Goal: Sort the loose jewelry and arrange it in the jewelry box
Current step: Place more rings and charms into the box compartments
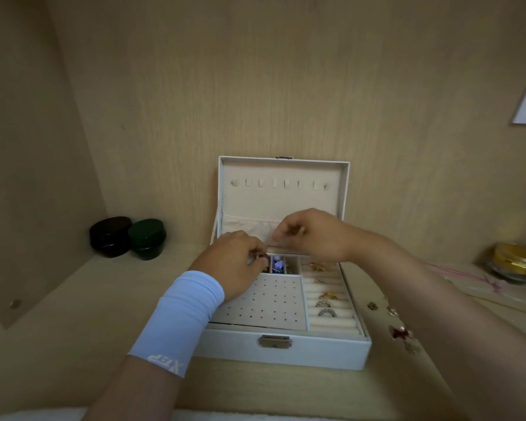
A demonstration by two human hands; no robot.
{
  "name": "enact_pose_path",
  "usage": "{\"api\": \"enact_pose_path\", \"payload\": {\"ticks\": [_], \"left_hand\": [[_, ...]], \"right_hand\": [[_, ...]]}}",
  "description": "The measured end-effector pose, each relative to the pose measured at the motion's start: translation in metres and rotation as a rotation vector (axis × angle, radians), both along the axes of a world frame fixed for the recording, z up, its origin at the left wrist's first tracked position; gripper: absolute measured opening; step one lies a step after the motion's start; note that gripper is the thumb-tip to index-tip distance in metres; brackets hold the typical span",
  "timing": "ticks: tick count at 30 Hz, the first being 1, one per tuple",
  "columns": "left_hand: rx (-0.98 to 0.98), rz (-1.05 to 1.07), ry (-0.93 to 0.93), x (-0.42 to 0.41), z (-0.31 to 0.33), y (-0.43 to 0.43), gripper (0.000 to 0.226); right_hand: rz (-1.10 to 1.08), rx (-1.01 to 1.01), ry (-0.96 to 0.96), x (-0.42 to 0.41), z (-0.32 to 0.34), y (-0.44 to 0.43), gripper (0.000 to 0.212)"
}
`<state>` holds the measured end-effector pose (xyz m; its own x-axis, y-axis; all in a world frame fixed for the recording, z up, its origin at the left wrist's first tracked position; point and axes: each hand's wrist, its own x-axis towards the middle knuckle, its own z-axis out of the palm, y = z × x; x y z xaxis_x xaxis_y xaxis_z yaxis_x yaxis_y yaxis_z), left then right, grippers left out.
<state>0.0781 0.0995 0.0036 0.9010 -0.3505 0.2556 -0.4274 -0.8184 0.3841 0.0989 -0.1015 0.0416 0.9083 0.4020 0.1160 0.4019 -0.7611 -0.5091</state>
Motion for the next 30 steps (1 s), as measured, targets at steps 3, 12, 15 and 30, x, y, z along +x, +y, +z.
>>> {"api": "enact_pose_path", "payload": {"ticks": [3,12,15,30], "left_hand": [[-0.056,-0.048,-0.045,-0.011,0.007,-0.017,0.024],[-0.076,-0.308,-0.082,-0.042,0.027,-0.128,0.014],[0.152,-0.352,-0.084,-0.046,0.024,-0.155,0.015],[1.02,-0.328,0.054,-0.038,0.013,-0.202,0.011]], "right_hand": [[-0.078,0.077,-0.048,-0.025,0.016,-0.044,0.016],[-0.247,-0.09,0.115,-0.087,-0.006,-0.155,0.011],[-0.204,-0.103,0.135,-0.099,-0.026,-0.162,0.009],[-0.183,0.107,0.129,-0.096,-0.036,-0.184,0.009]]}}
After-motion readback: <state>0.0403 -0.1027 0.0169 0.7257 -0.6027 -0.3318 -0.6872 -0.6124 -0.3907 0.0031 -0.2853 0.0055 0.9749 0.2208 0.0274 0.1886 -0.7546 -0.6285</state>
